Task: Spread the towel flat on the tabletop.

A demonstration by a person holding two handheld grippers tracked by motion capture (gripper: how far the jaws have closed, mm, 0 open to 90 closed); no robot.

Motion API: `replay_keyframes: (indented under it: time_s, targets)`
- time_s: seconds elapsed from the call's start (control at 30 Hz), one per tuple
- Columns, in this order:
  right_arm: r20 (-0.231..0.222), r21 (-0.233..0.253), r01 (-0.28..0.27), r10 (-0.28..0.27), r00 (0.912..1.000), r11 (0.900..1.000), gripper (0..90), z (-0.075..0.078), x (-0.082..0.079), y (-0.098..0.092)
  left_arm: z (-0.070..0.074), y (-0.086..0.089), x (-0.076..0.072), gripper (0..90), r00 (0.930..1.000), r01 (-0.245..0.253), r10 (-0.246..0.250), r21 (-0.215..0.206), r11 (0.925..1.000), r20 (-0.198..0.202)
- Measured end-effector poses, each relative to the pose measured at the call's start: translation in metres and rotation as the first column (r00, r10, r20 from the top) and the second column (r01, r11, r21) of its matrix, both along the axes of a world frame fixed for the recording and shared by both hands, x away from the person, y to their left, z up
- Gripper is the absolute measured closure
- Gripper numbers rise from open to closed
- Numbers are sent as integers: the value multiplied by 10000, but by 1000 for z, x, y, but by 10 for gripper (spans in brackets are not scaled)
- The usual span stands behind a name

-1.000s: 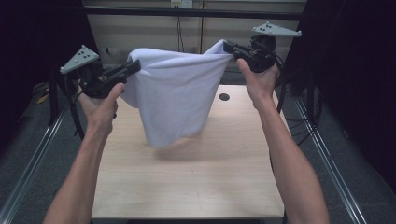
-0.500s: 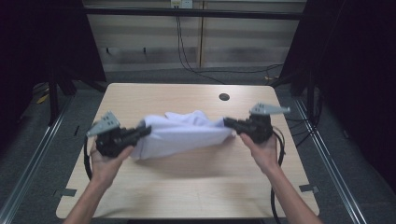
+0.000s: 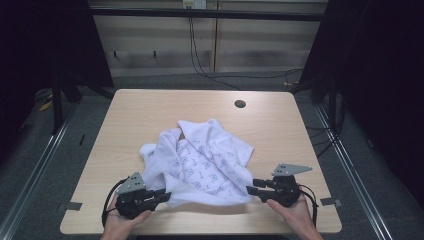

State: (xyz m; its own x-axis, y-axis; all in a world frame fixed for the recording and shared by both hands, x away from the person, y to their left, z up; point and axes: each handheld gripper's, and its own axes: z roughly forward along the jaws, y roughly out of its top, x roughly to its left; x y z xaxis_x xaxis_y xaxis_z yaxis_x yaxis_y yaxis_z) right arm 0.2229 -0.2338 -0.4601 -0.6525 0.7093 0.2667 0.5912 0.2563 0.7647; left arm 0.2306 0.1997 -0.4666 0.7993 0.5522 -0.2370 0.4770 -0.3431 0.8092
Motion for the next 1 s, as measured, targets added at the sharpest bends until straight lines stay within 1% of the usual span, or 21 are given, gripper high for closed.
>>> replay_keyframes:
  time_s: [0.03,0.07,0.1,0.13,0.17,0.23,0.27,0.37,0.4,0.43,0.5,0.53,0.57,0.63,0.67,0.7,0.73,0.77,0.8,0.93,1.0]
  targets:
    - [46,167,44,-45,10000,9999,599,1,-3,-4,2,4,-3,737,9998,64,-62,-76,10000,162]
    - [51,270,228,-230,9997,9994,591,2,-5,-7,5,7,-5,726,9986,-76,77,-35,10000,514]
    - [96,397,353,-357,9993,9986,585,2,-7,-11,8,11,-3,706,9978,-248,258,-157,9996,618]
    - [70,456,371,-375,9993,9983,581,1,-7,-14,11,16,1,682,9980,-235,256,-374,9990,574]
    - [56,368,411,-413,9991,9985,574,-1,-5,-15,13,20,4,675,9962,-474,510,-517,9975,706]
    - [16,196,484,-484,9988,9986,562,-5,5,-14,17,22,17,659,9931,-913,963,-739,9931,667]
    - [16,196,484,-484,9988,9986,562,-5,5,-14,17,22,17,638,9931,-913,963,-739,9931,667]
    - [265,-116,624,-621,9977,9980,532,-5,34,-4,14,16,44,634,9909,-1146,1185,-603,9916,643]
    - [298,114,687,-690,9972,9976,514,-3,43,-2,14,14,55,611,9896,-1230,1261,-474,9913,686]
    - [298,266,599,-606,9977,9979,497,-1,52,1,13,12,65,610,9835,-1511,1543,-402,9877,940]
    - [298,304,522,-531,9981,9982,464,0,70,10,6,10,85,609,9803,-1803,1830,-414,9827,739]
    - [232,325,517,-524,9984,9981,449,-1,79,14,-1,9,93,606,9807,-1878,1890,-285,9818,493]
    - [194,348,404,-411,9990,9986,433,-1,88,18,-9,6,99,585,9828,-1831,1829,59,9831,259]
    - [215,113,383,-385,9990,9992,398,-4,102,29,-25,-2,105,541,9832,-1815,1824,799,9801,-43]
    - [106,39,340,-340,9994,9994,382,-6,109,34,-31,-6,105,516,9866,-1585,1617,1092,9813,-208]
    - [-83,137,251,-250,9997,9996,377,-9,115,38,-33,-9,104,518,9883,-1496,1524,1370,9792,-99]
    - [-204,158,151,-148,9997,9998,374,-12,120,42,-33,-10,103,587,9926,-1205,1209,1514,9811,62]
    - [-233,73,56,-55,9997,10000,369,-15,124,47,-34,-13,101,737,9953,-968,953,1679,9810,174]
    - [-307,68,-71,73,9995,10000,359,-18,128,52,-35,-15,100,789,9957,-929,900,1917,9770,243]
    - [-415,-21,-290,289,9987,9996,351,-27,139,72,-36,-13,101,856,9966,-821,821,1750,9811,74]
    - [-335,-663,-94,72,9994,9978,460,-33,142,83,-37,-10,100,858,9963,-828,854,1574,9841,-95]
